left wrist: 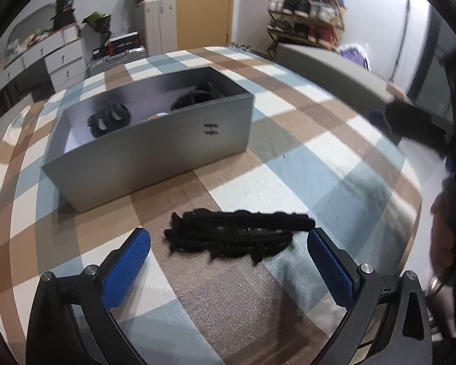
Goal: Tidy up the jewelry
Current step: 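Move the left gripper to the long black hair comb and grasp it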
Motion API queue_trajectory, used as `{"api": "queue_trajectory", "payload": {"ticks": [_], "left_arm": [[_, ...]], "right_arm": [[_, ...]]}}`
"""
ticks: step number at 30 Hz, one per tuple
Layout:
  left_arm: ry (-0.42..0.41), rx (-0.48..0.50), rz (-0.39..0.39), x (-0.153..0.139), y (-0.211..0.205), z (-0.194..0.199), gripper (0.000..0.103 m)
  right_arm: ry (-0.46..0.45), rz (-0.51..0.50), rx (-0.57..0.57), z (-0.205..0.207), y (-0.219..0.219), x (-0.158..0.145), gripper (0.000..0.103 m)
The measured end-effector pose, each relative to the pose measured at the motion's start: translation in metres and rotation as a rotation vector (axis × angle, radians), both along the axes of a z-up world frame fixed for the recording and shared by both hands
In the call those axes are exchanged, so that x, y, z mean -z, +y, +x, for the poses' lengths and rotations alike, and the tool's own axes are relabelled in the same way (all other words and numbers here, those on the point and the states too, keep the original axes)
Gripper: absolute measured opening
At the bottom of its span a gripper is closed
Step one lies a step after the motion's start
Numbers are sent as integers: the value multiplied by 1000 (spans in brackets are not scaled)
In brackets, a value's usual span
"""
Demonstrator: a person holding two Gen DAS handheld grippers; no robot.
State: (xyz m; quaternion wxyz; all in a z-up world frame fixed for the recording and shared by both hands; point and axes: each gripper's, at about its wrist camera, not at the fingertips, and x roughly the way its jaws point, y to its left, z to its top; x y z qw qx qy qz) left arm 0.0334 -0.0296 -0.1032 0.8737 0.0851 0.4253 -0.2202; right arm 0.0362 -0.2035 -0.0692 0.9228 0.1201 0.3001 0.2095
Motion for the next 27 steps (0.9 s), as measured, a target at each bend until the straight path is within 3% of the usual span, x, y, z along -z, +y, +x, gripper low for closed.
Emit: {"api": "queue_trajectory", "payload": {"ticks": [9,14,16,27], "left_arm": [[-3,-9,95,7,-7,7,101],[26,10,86,11,-9,3,100],[38,5,71,10,-9,1,92],[40,-27,38,6,4,-9,92]], "right_arm": [[-2,15,1,-2,-3,1,101],[3,20,2,-3,-5,3,101],[4,21,2,-3,-5,4,101],[23,17,-15,-5,3,6,101]]}}
